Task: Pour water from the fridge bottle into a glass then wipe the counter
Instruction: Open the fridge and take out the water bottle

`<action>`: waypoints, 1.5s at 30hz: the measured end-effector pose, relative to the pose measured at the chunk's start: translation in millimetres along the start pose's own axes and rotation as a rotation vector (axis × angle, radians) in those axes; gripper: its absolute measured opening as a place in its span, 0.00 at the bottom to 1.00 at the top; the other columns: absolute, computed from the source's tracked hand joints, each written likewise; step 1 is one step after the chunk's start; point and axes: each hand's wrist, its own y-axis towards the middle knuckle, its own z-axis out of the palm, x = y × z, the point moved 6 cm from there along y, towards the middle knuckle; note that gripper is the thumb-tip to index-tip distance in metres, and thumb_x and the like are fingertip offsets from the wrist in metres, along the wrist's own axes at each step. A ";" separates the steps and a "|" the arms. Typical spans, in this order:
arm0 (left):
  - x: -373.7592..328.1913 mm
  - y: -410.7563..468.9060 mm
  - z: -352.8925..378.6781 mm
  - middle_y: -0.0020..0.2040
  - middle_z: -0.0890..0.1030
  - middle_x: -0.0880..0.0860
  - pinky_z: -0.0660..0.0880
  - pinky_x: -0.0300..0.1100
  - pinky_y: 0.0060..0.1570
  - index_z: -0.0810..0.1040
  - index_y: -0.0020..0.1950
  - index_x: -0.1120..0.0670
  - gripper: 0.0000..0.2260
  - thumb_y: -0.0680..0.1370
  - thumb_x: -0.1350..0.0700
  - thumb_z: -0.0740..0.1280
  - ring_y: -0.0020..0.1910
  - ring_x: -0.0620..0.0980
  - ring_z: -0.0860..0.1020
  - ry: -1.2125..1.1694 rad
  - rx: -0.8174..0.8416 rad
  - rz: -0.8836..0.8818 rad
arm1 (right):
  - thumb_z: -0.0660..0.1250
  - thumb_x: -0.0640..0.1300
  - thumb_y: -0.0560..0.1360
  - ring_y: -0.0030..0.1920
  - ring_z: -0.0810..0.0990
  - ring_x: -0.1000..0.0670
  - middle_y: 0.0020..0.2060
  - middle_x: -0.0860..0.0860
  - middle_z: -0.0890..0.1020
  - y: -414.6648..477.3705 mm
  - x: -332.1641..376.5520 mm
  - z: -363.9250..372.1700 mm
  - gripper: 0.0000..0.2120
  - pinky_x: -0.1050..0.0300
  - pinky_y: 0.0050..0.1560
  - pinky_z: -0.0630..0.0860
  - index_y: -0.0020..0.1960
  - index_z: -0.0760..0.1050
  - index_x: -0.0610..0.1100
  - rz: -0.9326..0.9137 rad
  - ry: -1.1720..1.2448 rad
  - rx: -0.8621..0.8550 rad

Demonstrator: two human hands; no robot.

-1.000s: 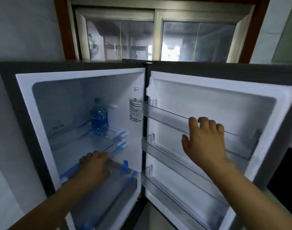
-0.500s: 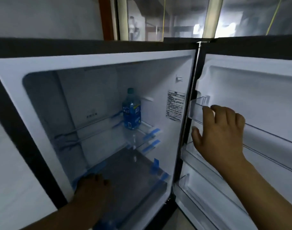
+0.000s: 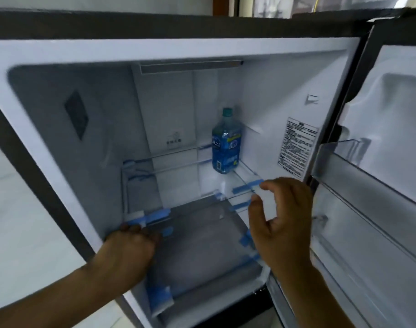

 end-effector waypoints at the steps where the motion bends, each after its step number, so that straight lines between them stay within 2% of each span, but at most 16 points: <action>1: 8.3 -7.4 -16.5 0.42 0.84 0.54 0.80 0.50 0.47 0.84 0.47 0.53 0.15 0.63 0.51 0.79 0.44 0.58 0.83 -0.089 -0.177 -0.025 | 0.70 0.39 0.72 0.53 0.74 0.45 0.48 0.43 0.78 -4.6 -5.6 12.4 0.10 0.42 0.48 0.76 0.52 0.78 0.37 0.042 0.043 0.052; 3: 19.5 -31.8 -38.6 0.54 0.84 0.57 0.70 0.58 0.65 0.84 0.50 0.54 0.10 0.71 0.52 0.72 0.58 0.61 0.80 -0.109 -0.503 0.029 | 0.69 0.43 0.73 0.54 0.73 0.44 0.49 0.44 0.77 -4.9 -17.5 34.4 0.11 0.44 0.48 0.77 0.53 0.78 0.38 0.097 0.106 0.118; 4: 17.5 -45.0 -53.5 0.60 0.81 0.58 0.65 0.60 0.69 0.83 0.54 0.54 0.11 0.74 0.52 0.70 0.64 0.63 0.76 -0.107 -0.663 0.001 | 0.68 0.45 0.74 0.54 0.73 0.45 0.50 0.44 0.78 -1.5 -24.0 43.9 0.12 0.44 0.49 0.77 0.54 0.78 0.38 0.120 0.123 0.130; 6: 51.5 -63.5 -75.3 0.68 0.75 0.61 0.61 0.64 0.71 0.78 0.62 0.53 0.16 0.76 0.51 0.70 0.69 0.66 0.70 -0.085 -0.850 -0.154 | 0.70 0.44 0.74 0.54 0.74 0.43 0.51 0.43 0.78 11.3 -39.1 62.4 0.13 0.43 0.49 0.76 0.55 0.78 0.38 0.186 0.143 0.121; 9: 92.7 -72.5 -98.7 0.74 0.64 0.65 0.63 0.73 0.67 0.70 0.70 0.53 0.22 0.77 0.50 0.69 0.74 0.70 0.62 -0.054 -1.002 -0.375 | 0.73 0.40 0.74 0.55 0.74 0.40 0.54 0.40 0.77 39.3 -60.0 99.0 0.17 0.40 0.51 0.76 0.60 0.75 0.38 0.294 0.164 0.133; 13: 106.5 -56.6 -103.4 0.82 0.48 0.55 0.55 0.70 0.73 0.66 0.71 0.59 0.26 0.77 0.53 0.69 0.76 0.72 0.52 -0.053 -1.062 -0.284 | 0.76 0.40 0.71 0.61 0.73 0.37 0.58 0.35 0.76 79.8 -90.9 154.0 0.25 0.44 0.61 0.74 0.64 0.72 0.34 0.377 0.195 0.143; 15: 109.6 -50.3 -98.9 0.80 0.49 0.56 0.58 0.75 0.70 0.64 0.73 0.61 0.27 0.76 0.56 0.69 0.73 0.78 0.54 -0.090 -1.076 -0.283 | 0.79 0.42 0.69 0.63 0.73 0.36 0.61 0.35 0.76 93.3 -107.6 182.9 0.32 0.39 0.63 0.74 0.67 0.70 0.33 0.409 0.222 0.185; 17: 109.2 -48.4 -97.0 0.81 0.50 0.58 0.59 0.75 0.69 0.62 0.74 0.62 0.28 0.76 0.57 0.67 0.73 0.78 0.54 -0.119 -1.080 -0.303 | 0.82 0.45 0.66 0.65 0.72 0.36 0.64 0.37 0.75 100.0 -125.5 204.9 0.38 0.37 0.64 0.74 0.70 0.68 0.35 0.459 0.244 0.220; 19: 108.9 -49.1 -96.3 0.79 0.53 0.64 0.60 0.75 0.69 0.60 0.75 0.62 0.30 0.76 0.59 0.67 0.76 0.73 0.53 -0.126 -1.089 -0.301 | 0.83 0.47 0.64 0.66 0.73 0.38 0.66 0.39 0.74 103.1 -139.6 219.8 0.43 0.38 0.66 0.74 0.71 0.66 0.37 0.491 0.276 0.231; 21: 108.7 -50.1 -97.3 0.79 0.54 0.63 0.60 0.75 0.69 0.59 0.75 0.62 0.31 0.75 0.59 0.67 0.79 0.65 0.50 -0.138 -1.095 -0.284 | 0.84 0.47 0.62 0.67 0.73 0.40 0.67 0.41 0.74 103.5 -148.8 229.4 0.45 0.38 0.66 0.74 0.72 0.66 0.39 0.503 0.311 0.221; 25: 107.1 -49.8 -98.9 0.83 0.47 0.55 0.59 0.72 0.71 0.59 0.75 0.62 0.30 0.75 0.59 0.66 0.81 0.55 0.47 -0.130 -1.108 -0.269 | 0.84 0.45 0.61 0.65 0.76 0.43 0.67 0.43 0.76 98.8 -163.3 241.7 0.44 0.40 0.65 0.76 0.71 0.66 0.40 0.549 0.372 0.197; 29: 107.1 -50.5 -97.7 0.83 0.45 0.50 0.59 0.73 0.70 0.59 0.75 0.63 0.29 0.75 0.59 0.65 0.81 0.55 0.47 -0.108 -1.118 -0.272 | 0.85 0.46 0.61 0.62 0.78 0.42 0.65 0.41 0.77 91.8 -174.7 250.3 0.43 0.40 0.61 0.79 0.69 0.67 0.37 0.595 0.349 0.222; 34: 107.2 -50.8 -97.2 0.83 0.45 0.51 0.56 0.65 0.75 0.60 0.74 0.64 0.30 0.74 0.59 0.65 0.81 0.56 0.47 -0.084 -1.121 -0.276 | 0.85 0.47 0.60 0.59 0.81 0.43 0.62 0.42 0.79 93.8 -180.0 252.7 0.41 0.44 0.58 0.81 0.67 0.71 0.38 0.618 0.356 0.233; 39: 107.9 -50.8 -97.2 0.80 0.52 0.57 0.59 0.69 0.73 0.62 0.73 0.64 0.29 0.74 0.59 0.65 0.81 0.57 0.48 -0.087 -1.129 -0.290 | 0.85 0.46 0.57 0.58 0.80 0.44 0.62 0.43 0.78 87.1 -164.3 250.0 0.43 0.50 0.56 0.80 0.66 0.68 0.39 0.598 0.383 0.256; 42: 109.2 -51.1 -101.5 0.82 0.47 0.49 0.61 0.70 0.70 0.62 0.73 0.61 0.29 0.74 0.56 0.65 0.81 0.55 0.49 -0.098 -1.144 -0.262 | 0.84 0.47 0.57 0.59 0.78 0.44 0.62 0.44 0.75 74.1 -145.2 245.3 0.44 0.47 0.58 0.79 0.67 0.65 0.42 0.582 0.410 0.323; 45: 111.9 -54.0 -108.3 0.81 0.50 0.49 0.65 0.69 0.68 0.65 0.71 0.58 0.28 0.73 0.54 0.67 0.79 0.59 0.54 -0.101 -1.160 -0.240 | 0.84 0.45 0.58 0.56 0.80 0.47 0.59 0.46 0.76 56.1 -117.7 231.1 0.40 0.48 0.54 0.81 0.64 0.66 0.44 0.570 0.479 0.348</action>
